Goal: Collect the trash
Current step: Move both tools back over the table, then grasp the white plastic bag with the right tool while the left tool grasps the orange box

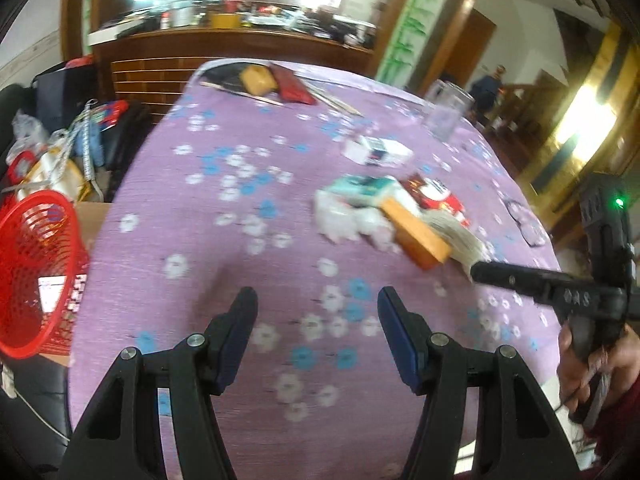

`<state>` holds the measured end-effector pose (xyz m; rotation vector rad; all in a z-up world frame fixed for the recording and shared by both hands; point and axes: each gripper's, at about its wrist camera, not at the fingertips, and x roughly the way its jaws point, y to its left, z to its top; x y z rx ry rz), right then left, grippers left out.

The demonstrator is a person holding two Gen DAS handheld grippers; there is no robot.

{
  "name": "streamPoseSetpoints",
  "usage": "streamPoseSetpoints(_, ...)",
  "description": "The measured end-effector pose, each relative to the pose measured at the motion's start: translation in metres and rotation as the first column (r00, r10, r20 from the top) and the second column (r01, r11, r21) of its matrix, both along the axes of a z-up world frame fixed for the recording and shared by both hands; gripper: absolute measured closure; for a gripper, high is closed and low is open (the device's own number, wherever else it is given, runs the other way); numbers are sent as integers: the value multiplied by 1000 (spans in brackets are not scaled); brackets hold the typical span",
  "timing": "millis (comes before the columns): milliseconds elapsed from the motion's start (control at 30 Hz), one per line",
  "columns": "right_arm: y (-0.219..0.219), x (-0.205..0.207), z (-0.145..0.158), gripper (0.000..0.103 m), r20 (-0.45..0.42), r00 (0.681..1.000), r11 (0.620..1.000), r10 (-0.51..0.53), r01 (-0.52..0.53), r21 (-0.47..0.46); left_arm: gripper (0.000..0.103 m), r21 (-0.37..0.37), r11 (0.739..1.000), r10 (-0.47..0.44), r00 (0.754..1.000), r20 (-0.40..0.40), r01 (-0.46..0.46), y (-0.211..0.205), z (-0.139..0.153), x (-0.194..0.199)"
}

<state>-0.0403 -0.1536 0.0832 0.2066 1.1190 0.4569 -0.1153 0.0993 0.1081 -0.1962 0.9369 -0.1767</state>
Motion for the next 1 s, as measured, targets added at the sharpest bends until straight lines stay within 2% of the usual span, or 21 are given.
streamPoseSetpoints(133, -47, 20, -13, 37, 12, 998, 995, -56, 57, -76, 42, 9, 999, -38, 999, -10, 38, -25, -2, -1)
streamPoseSetpoints(233, -65, 41, -23, 37, 27, 997, 989, -71, 74, -127, 42, 17, 999, -47, 999, -17, 47, -38, -2, -2)
streamPoseSetpoints(300, -69, 55, -29, 37, 30, 998, 989, -64, 67, -130, 42, 23, 999, -48, 999, -22, 48, -45, -2, -3)
streamPoseSetpoints(467, -60, 82, -40, 36, 43, 999, 989, 28, -21, -146, 42, 39, 998, -45, 999, -28, 46, -57, 1, -3)
streamPoseSetpoints(567, -51, 92, -54, 35, 7, 996, 986, 84, -83, -144, 42, 34, 999, -40, 999, -33, 41, -60, 3, 2)
streamPoseSetpoints(733, -32, 81, -65, 35, -4, 986, 974, 169, -167, -155, 42, 23, 999, -31, 999, -41, 32, -66, 4, 15)
streamPoseSetpoints(767, -29, 77, -66, 38, -2, 984, 971, 179, -177, -163, 42, 21, 999, -32, 999, -42, 33, -69, 4, 19)
streamPoseSetpoints(800, -26, 73, -68, 52, -5, 983, 967, 182, -180, -179, 42, 19, 999, -33, 998, -45, 34, -71, 3, 23)
streamPoseSetpoints(867, -25, 63, -68, 60, -8, 985, 968, 175, -173, -180, 42, 10, 999, -43, 998, -53, 43, -78, 2, 32)
streamPoseSetpoints(900, -26, 59, -66, 74, -7, 985, 970, 170, -169, -174, 42, 7, 999, -48, 997, -55, 48, -83, 1, 36)
streamPoseSetpoints(933, -29, 54, -64, 83, -14, 988, 974, 156, -157, -166, 42, 4, 999, -53, 997, -58, 54, -89, 0, 41)
streamPoseSetpoints(1000, -39, 43, -58, 86, -15, 993, 984, 119, -120, -135, 42, -6, 998, -62, 996, -67, 62, -97, -3, 50)
